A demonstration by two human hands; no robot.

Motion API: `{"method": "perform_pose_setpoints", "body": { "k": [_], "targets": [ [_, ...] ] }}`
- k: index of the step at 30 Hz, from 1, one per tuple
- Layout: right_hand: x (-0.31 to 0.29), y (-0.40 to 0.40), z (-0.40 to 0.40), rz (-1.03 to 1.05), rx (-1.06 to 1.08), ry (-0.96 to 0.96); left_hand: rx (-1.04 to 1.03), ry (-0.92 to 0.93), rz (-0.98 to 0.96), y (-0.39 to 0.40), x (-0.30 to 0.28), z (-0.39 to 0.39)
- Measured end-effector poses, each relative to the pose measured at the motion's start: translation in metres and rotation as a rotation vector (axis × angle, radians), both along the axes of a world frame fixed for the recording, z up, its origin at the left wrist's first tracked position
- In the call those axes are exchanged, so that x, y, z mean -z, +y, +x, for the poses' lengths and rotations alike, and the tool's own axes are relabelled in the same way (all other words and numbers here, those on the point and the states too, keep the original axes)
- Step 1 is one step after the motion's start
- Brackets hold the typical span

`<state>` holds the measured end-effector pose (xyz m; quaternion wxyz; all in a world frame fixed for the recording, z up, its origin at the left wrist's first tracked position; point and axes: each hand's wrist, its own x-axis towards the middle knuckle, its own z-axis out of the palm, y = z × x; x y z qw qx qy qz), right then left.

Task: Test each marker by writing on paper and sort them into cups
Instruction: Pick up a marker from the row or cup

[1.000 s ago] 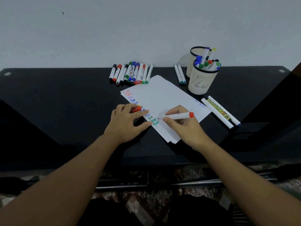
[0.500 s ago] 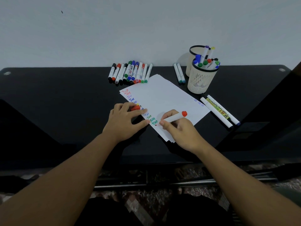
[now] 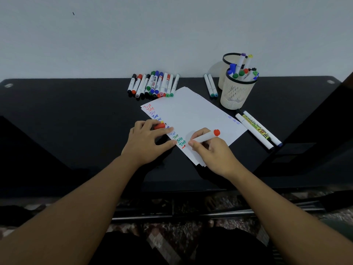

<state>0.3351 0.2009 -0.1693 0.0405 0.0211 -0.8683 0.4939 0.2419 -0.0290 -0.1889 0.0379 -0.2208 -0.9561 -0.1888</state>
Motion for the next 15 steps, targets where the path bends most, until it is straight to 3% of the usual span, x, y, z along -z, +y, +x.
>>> {"method": "perform_pose_setpoints", "body": {
  "k": [15],
  "targets": [
    [-0.0049,-0.0009,0.0038,-0.038,0.005,-0.036,-0.001,0.008,0.027,-0.0002,0.0025,-0.0015]
  ]
}}
